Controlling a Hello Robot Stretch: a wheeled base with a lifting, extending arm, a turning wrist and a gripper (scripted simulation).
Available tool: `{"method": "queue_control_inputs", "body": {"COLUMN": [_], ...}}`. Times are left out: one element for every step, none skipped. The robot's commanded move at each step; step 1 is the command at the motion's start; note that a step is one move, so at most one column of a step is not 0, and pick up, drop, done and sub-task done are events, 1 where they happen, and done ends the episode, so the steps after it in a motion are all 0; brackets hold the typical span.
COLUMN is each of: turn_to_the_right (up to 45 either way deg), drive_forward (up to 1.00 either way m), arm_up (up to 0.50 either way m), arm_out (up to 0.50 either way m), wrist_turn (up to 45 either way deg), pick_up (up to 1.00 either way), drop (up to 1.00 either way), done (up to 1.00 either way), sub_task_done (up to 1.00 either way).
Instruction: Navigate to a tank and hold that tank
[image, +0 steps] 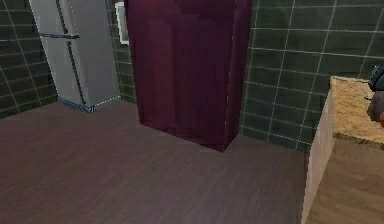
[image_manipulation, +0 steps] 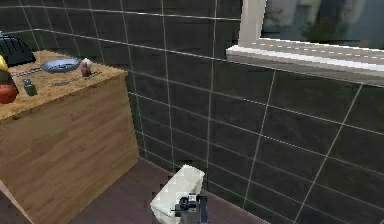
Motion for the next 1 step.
{"method": "queue_control_inputs", "body": {"turn_to_the_right": [0.0], "drive_forward": [0.00], "arm_up": [0.00], "arm_out": [0.00], "wrist_turn": [45.0], "pick_up": [0.00], "drop": [0.00], "done": [0.00], "sub_task_done": [0.00]}}
